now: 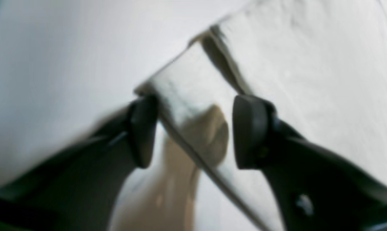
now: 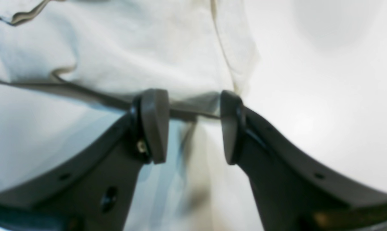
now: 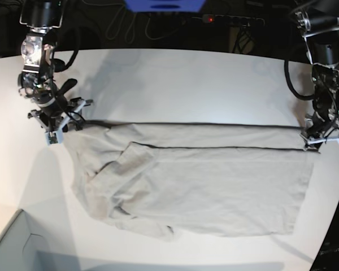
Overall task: Layout the t-shirt on the table in an organized manner, then fold the t-shirt properly
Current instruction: 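Lift the folded shirt edge with both grippers and pull it back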
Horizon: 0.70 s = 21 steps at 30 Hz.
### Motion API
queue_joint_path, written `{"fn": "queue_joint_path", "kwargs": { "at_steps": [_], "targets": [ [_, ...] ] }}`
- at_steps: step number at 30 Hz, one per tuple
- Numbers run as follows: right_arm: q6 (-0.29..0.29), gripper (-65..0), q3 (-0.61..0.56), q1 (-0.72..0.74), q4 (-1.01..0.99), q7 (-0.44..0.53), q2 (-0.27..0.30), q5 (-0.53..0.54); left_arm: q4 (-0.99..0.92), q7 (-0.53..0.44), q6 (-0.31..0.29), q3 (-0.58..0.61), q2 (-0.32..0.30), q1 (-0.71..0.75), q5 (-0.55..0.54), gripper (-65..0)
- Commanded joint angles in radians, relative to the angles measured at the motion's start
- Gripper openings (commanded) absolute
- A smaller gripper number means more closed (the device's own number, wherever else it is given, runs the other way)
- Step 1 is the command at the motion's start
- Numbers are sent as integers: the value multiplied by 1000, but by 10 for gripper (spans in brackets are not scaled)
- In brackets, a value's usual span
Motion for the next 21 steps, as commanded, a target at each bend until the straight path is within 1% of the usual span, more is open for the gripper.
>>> {"fn": "queue_joint_path", "kwargs": {
  "at_steps": [1, 4, 8, 10, 11, 12, 13, 16, 17, 21],
  "targets": [
    [-2, -383, 3, 9, 16, 23, 21, 12, 11, -18, -17, -6, -20, -28, 0, -341],
    [-2, -382, 3, 15, 9, 23, 25, 12, -13, -18, -19, -10, -20, -42, 2, -379],
    [-2, -382, 3, 21, -7, 23, 27, 12, -49, -18, -20, -10, -20, -43, -4, -459],
    [-2, -382, 3, 29, -9, 23, 27, 12, -56, -20, -20, -12, -20, -43, -4, -522],
    [-2, -381, 3, 32, -11, 23, 27, 12, -56, -20, -20, -12, -20, -43, -3, -563],
    [-2, -379, 3, 35, -11, 23, 25, 12, -56, -27, -20, -12, -20, -43, 0, -619],
    [-2, -373, 3, 41, -11, 23, 25, 12, -56, -38, -20, -10, -20, -43, 0, -650],
    [-2, -349, 2, 70, -50, 23, 25, 12, -58, -60, -20, -4, -20, -42, 2, -641],
    [-2, -343, 2, 87, -77, 23, 25, 12, -58, -60, -20, -4, -20, -42, 2, -650],
    [-2, -344, 2, 118, -159, 23, 42, 12, -58, -58, -20, -6, -20, -42, 2, -649]
  ]
}}
